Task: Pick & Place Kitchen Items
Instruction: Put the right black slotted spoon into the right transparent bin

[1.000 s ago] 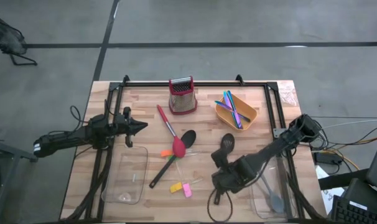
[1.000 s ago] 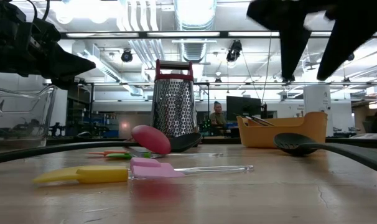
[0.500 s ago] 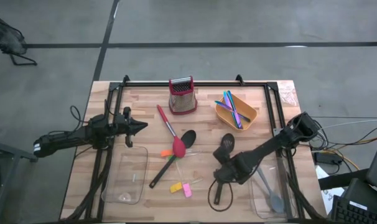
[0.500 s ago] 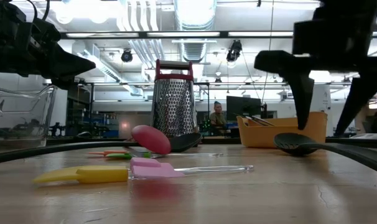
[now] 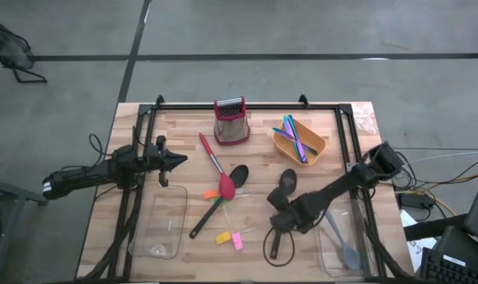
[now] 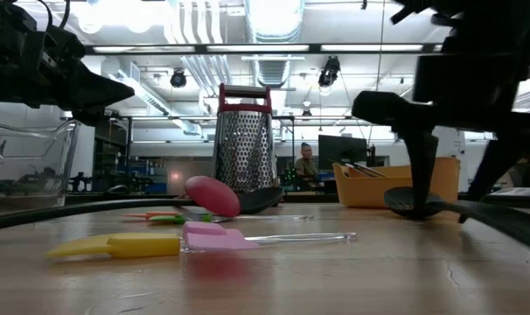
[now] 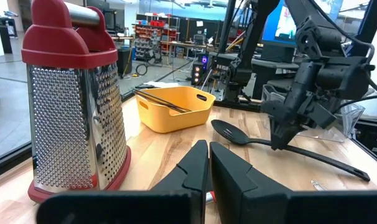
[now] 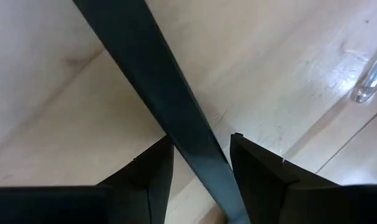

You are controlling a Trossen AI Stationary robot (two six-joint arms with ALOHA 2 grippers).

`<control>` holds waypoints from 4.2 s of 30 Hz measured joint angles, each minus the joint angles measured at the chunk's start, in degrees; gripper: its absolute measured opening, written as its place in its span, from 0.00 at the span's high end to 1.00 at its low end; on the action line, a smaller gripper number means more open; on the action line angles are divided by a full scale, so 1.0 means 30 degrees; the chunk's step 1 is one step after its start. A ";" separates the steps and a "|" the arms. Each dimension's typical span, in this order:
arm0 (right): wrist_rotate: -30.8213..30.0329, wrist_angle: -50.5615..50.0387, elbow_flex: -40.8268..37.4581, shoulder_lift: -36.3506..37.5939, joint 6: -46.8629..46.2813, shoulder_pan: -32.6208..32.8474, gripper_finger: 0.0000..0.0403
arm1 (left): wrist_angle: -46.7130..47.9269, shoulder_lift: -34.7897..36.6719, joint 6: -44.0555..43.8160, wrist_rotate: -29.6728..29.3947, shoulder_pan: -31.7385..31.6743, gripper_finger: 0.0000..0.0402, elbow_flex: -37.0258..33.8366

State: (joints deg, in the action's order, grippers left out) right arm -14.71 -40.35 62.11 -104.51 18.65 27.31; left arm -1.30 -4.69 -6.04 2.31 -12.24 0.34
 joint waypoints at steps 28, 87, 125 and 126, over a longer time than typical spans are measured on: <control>-0.2197 -0.0280 0.1712 0.0021 0.0826 -0.1157 0.94 | 0.0007 -0.0006 0.0005 0.0006 -0.0001 0.94 0.0000; -0.6209 -1.6562 0.9569 0.0342 -4.2588 0.9483 0.93 | 0.0007 -0.0006 0.0005 0.0000 0.0004 0.94 0.0000; 0.1432 -1.4807 0.4466 0.0124 -4.9501 1.2146 0.93 | 0.0007 -0.0005 0.0002 0.0003 0.0003 0.94 0.0000; 0.1447 -1.4802 0.4466 0.0124 -4.9501 1.2146 0.92 | 0.0007 -0.0007 0.0005 0.0001 -0.0002 0.94 0.0000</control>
State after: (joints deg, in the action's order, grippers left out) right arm -10.37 -84.76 75.50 -104.14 -129.86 63.75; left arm -1.28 -4.71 -6.02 2.31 -12.25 0.34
